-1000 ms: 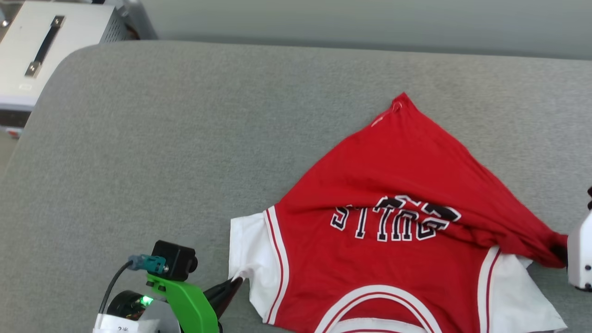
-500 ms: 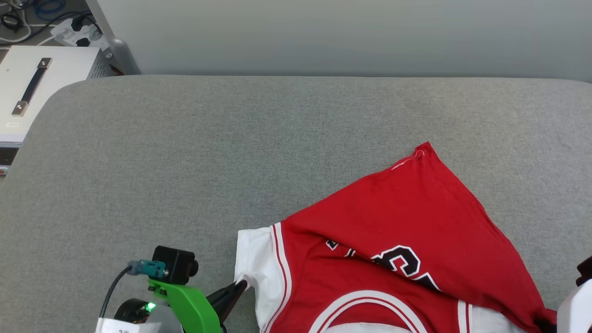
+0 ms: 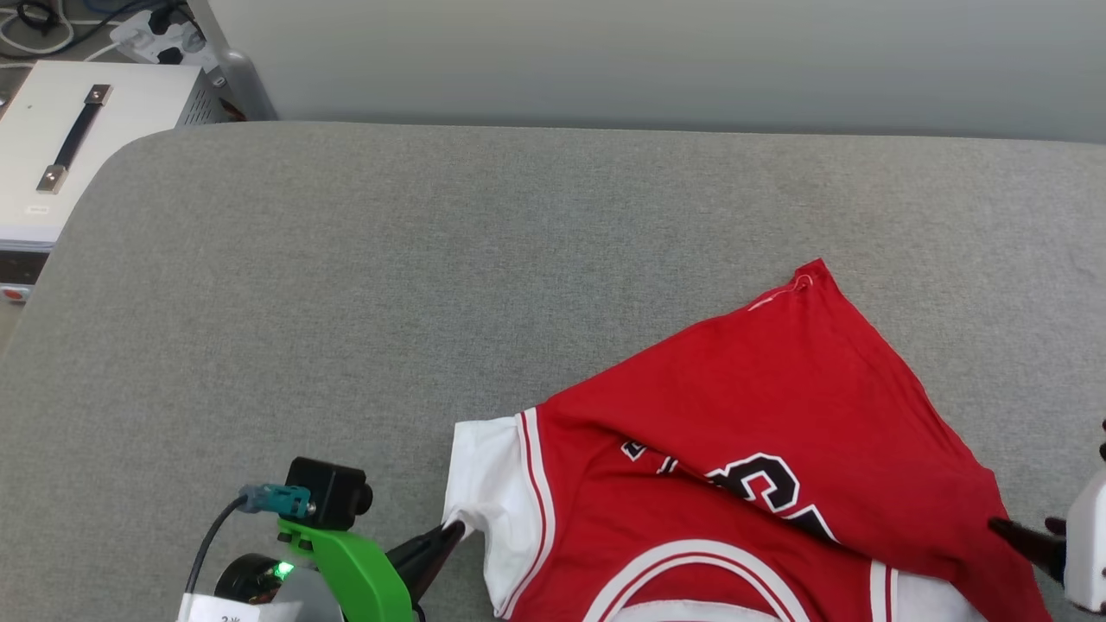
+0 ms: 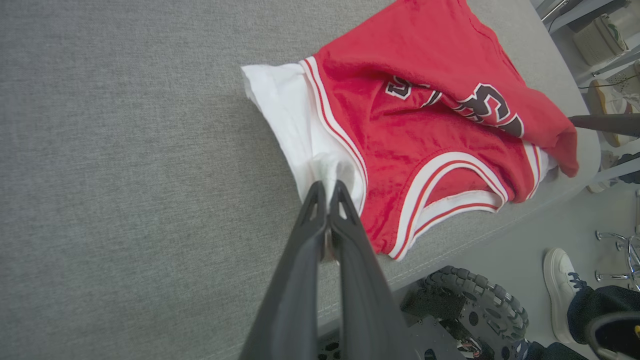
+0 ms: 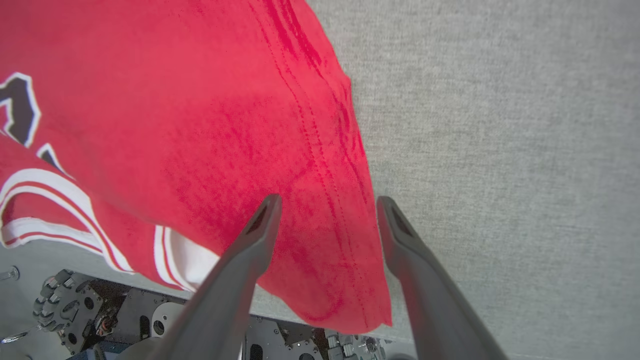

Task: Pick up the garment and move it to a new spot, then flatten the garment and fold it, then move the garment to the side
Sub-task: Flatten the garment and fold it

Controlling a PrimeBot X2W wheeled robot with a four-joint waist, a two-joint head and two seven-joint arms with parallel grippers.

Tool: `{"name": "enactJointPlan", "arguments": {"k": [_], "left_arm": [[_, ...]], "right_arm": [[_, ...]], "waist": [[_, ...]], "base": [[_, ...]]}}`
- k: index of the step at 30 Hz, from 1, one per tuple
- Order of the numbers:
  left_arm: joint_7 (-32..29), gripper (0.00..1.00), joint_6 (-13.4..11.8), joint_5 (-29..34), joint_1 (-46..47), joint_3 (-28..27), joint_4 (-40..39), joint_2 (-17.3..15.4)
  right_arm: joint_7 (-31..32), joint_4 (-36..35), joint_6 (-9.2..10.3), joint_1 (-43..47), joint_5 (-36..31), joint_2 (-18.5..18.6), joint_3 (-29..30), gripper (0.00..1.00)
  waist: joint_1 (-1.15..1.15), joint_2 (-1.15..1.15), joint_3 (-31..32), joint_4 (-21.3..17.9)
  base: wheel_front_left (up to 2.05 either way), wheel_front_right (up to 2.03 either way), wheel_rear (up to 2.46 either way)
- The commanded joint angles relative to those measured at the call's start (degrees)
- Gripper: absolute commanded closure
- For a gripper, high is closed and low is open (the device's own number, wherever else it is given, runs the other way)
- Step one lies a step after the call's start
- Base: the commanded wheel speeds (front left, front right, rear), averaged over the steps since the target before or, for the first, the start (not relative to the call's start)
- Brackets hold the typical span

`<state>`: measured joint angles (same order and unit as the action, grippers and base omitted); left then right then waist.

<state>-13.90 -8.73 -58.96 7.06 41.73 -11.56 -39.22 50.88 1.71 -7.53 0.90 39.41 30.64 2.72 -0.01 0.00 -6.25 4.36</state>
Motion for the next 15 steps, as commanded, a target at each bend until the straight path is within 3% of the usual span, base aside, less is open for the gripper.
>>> {"name": "enactJointPlan", "arguments": {"k": [1, 8, 15], "left_arm": [[0.3, 1.0, 0.4, 0.7, 0.6, -0.1, -0.2, 0.0], [-0.1, 1.0, 0.5, 2.6, 2.7, -0.1, -2.6, -0.9], [-0.6, 1.0, 0.9, 3.5, 5.2, 0.1, -5.6, 0.1]], "right_arm": [[0.7, -1.8, 0.04, -1.9, 0.2, 0.8, 0.0, 0.0], [7.4, -9.8, 0.04, -12.4, -0.2, 1.4, -1.4, 0.0], [11.1, -6.2, 0.04, -24.4, -3.8, -0.5, -4.9, 0.0]], "waist": [[0.01, 0.0, -0.6, 0.6], [0.01, 0.0, -4.8, 3.4], [0.01, 0.0, -9.9, 7.8]], "base": [[0.0, 0.0, 0.0], [0.0, 0.0, 0.0], [0.0, 0.0, 0.0]]}}
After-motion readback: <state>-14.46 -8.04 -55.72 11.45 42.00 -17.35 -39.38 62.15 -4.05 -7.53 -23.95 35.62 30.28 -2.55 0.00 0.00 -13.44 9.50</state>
